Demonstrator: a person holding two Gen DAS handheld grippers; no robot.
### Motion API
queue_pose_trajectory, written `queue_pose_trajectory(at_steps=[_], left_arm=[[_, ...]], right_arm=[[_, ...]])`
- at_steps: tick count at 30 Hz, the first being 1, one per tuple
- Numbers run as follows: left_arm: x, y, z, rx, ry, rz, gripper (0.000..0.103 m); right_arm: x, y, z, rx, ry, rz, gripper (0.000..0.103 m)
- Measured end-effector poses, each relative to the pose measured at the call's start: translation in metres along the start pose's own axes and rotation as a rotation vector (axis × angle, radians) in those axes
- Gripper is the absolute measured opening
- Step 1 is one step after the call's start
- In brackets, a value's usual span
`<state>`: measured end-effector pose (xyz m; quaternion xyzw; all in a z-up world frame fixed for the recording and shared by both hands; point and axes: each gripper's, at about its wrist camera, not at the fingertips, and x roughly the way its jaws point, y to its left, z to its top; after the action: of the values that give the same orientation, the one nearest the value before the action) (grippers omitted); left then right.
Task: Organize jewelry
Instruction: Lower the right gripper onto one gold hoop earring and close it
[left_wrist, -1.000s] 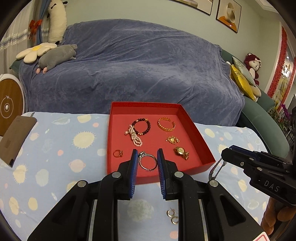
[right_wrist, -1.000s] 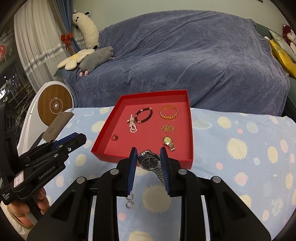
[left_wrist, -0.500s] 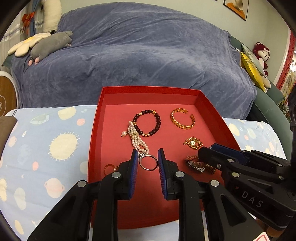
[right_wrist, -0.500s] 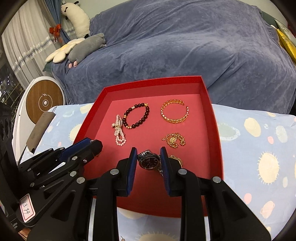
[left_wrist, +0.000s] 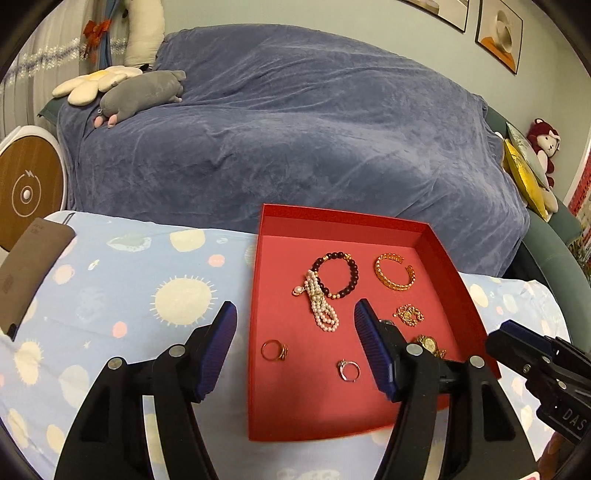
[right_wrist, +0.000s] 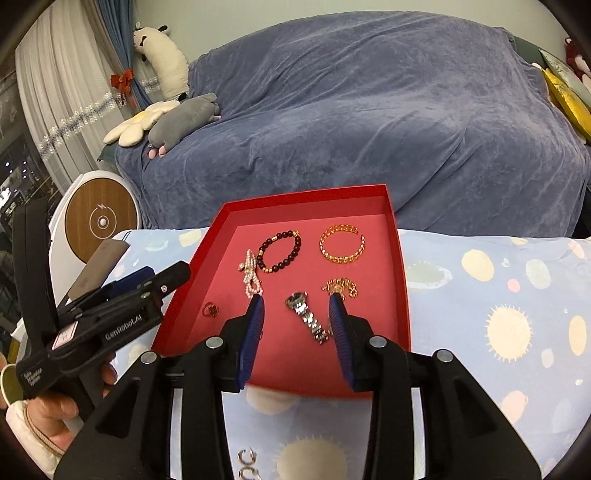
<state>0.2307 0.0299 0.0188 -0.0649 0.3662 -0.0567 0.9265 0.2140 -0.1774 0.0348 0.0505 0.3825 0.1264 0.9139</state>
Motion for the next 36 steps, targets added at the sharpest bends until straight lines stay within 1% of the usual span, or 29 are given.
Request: queue_pose_trajectory(at_steps=[4,7,9,13,16,18,21,23,31,36], left_arm=[[-0.029,0.0,-0.012,0.0,0.008,-0.008,0.063],[-0.051,-0.006,-0.026,0.041,0.016,0.009,0.063],[-0.065,-0.008,-0.037,0.055,0.012,0.009,0.063],[-0.086,-0.006,-0.064,0.042,0.026,0.013,0.063],[-0.094,-0.004,-0.081,0.026,0.05,0.02,0.063],[-0.098,-0.002,-0.091,0.013,0.054,0.028,0.063],[-0.093,0.001,-0.1,0.007,0.076,0.029,0.063],[-0.09,0.005,-0.103,0.017,0.085,0.045,0.063],[-0.085,0.027,-0.105,-0.004,0.102,0.05,0.063],[-0.085,0.03,-0.105,0.001,0.113,0.047,0.063]], right_arm=[[-0.031,0.007,-0.022,-0.032,0.01,-0.018,0.035],[-0.05,0.012,-0.041,-0.032,0.016,-0.002,0.035],[-0.059,0.014,-0.055,-0.033,0.026,0.006,0.035],[-0.065,0.021,-0.091,-0.031,0.073,0.024,0.035],[-0.058,0.03,-0.114,-0.042,0.116,0.037,0.035],[-0.049,0.037,-0.124,-0.072,0.14,0.036,0.035],[-0.035,0.046,-0.135,-0.113,0.162,0.037,0.035],[-0.026,0.051,-0.139,-0.127,0.177,0.036,0.035],[0.0,0.054,-0.134,-0.133,0.188,0.024,0.035],[0.013,0.056,-0.135,-0.145,0.201,0.009,0.035]])
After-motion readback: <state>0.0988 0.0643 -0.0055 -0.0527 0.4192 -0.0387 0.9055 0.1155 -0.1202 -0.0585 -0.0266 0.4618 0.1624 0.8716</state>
